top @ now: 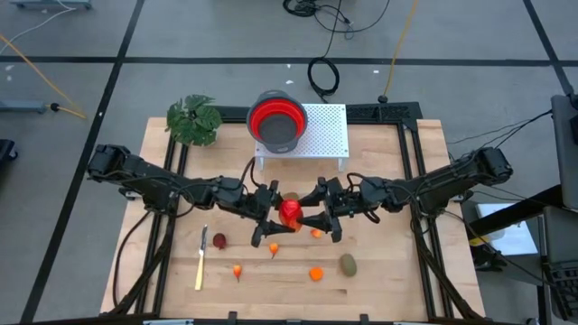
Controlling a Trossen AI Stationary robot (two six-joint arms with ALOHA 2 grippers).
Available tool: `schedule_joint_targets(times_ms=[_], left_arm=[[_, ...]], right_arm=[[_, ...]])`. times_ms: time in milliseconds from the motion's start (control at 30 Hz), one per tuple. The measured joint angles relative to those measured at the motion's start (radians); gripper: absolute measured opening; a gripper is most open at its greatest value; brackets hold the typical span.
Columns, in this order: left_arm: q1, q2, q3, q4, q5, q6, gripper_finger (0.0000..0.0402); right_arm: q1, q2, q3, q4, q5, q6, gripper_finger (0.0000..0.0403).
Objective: Pick & Place Fruit
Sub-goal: Put the mango into the red strainer bowl on the shelf
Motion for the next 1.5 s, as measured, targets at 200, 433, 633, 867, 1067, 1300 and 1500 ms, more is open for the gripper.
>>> schedule_joint_targets(times_ms=[200, 433, 633, 867, 1067, 1300, 1500], left_arm=[[0.002, 0.0, 0.0, -0.011, -0.014, -0.004, 0.0231], [0.003, 0.002, -0.001, -0.025, -0.047, -0.026, 0.0229], [0.002, 0.001, -0.001, -0.022, -0.097, -0.031, 0.0228], [0.002, -0.029, -0.001, -0.035, -0.184, -0.027, 0.0228], [0.002, -0.042, 0.12, -0.279, -0.266, 0.023, 0.0228], [0.033, -0.042, 0.326, -0.661, -0.365, 0.03, 0.0233], [0.086, -0.042, 0.427, -0.803, -0.41, 0.03, 0.0235]], right_arm=[[-0.016, -0.046, 0.0, -0.071, -0.001, -0.016, 0.0255], [-0.025, -0.134, 0.004, -0.191, 0.023, -0.038, 0.0254], [-0.025, -0.225, 0.004, -0.341, 0.026, -0.054, 0.0254], [-0.025, -0.32, 0.003, -0.542, 0.031, -0.081, 0.0254], [-0.025, -0.38, 0.002, -0.648, 0.033, -0.132, 0.0254], [-0.018, -0.433, 0.001, -0.722, 0.108, -0.215, 0.0234], [-0.017, -0.489, -0.018, -0.758, 0.104, -0.264, 0.0159]])
